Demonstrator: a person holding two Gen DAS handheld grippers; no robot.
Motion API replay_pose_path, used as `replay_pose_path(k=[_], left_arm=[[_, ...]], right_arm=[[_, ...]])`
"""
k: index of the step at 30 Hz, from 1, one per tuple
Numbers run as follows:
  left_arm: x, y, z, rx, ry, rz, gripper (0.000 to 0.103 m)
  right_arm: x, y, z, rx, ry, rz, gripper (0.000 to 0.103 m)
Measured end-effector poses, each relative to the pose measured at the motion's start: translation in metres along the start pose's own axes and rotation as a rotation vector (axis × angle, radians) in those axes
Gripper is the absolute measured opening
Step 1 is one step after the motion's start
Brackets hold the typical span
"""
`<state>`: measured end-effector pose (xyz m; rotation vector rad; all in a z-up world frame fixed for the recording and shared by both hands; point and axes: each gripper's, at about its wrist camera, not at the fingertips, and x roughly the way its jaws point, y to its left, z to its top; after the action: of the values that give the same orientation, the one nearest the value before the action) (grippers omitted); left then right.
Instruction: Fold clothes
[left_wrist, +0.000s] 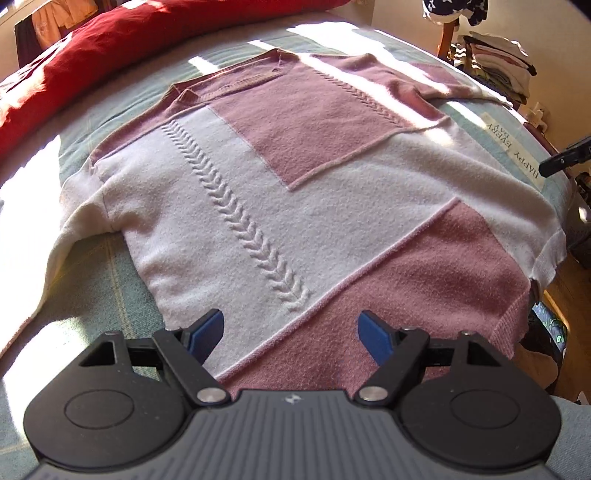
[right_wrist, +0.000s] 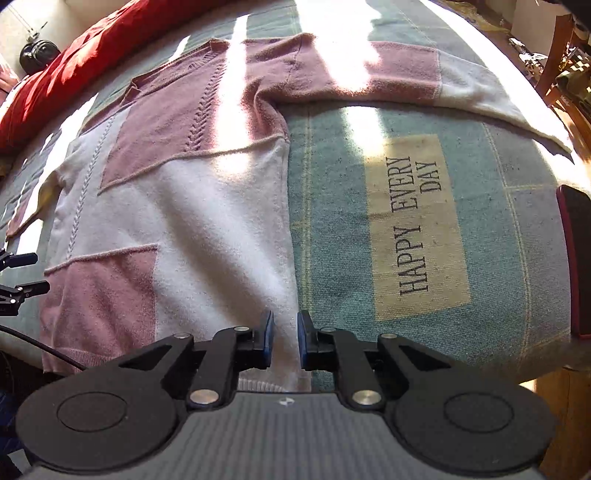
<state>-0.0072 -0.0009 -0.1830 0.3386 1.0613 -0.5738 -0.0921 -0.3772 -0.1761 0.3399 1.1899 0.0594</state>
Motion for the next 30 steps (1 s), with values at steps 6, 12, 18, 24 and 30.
replay_pose_path(k=[6, 12, 18, 24, 30], left_arm=[[0.027, -0.007, 0.016, 0.034, -0.024, -0.036, 0.078], [0.026, -0.003, 0.007, -0.002, 0.003, -0.034, 0.078], [0.014, 0.003, 0.007, 0.009, -0.011, -0.02, 0.078], [0.024, 0.007, -0.035, -0.08, 0.107, -0.021, 0.079], [-0.002, -0.01, -0.071, -0.043, 0.161, 0.004, 0.079]], right_arm=[[0.052, -0.006, 0.05, -0.055, -0.063, 0.025, 0.029], [0.085, -0.006, 0.065, -0.05, -0.038, 0.057, 0.008], [0.073, -0.011, 0.079, -0.036, -0.037, -0.045, 0.011], [0.049, 0.033, 0.062, -0.164, -0.086, -0.004, 0.042], [0.07, 0.063, -0.018, -0.276, 0.021, -0.04, 0.055]])
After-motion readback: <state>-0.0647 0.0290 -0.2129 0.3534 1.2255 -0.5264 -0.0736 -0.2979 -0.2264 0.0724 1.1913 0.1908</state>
